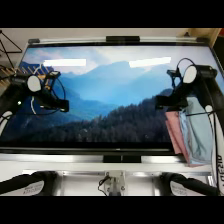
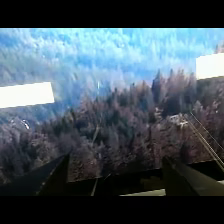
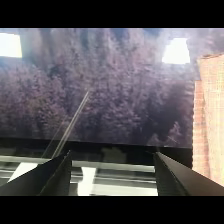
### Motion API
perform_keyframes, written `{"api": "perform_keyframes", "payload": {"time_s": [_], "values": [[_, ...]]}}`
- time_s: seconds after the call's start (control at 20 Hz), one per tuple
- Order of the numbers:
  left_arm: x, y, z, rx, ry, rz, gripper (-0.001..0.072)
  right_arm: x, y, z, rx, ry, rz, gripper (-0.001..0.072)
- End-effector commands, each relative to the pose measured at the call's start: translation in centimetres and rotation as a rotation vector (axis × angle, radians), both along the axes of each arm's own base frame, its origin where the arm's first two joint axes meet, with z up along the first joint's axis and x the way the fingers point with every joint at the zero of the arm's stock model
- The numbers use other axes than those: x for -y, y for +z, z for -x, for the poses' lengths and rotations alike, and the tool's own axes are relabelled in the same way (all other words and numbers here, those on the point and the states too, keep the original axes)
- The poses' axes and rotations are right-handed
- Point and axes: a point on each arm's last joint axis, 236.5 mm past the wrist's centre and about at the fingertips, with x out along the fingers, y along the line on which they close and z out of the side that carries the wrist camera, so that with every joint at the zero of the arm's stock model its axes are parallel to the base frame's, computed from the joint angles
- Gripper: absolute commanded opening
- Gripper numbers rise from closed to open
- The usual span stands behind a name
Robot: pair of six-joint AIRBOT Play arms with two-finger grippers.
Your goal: Fold the shirts.
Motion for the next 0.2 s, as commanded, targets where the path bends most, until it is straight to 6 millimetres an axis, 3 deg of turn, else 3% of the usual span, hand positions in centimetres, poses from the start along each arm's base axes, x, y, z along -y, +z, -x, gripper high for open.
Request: {"api": "perform_keyframes", "payload": {"time_s": [0.0,0.15], "values": [[0.01,-0.03,0.04,-0.001,0.002,0.003,0.0702,-0.18,-0.03,0.13,-0.007,0.004,-0.003,0.0607],[0.01,-0.03,0.03,-0.001,0.002,0.003,0.0702,-0.18,-0.03,0.12,-0.006,0.004,-0.003,0.0607]]}}
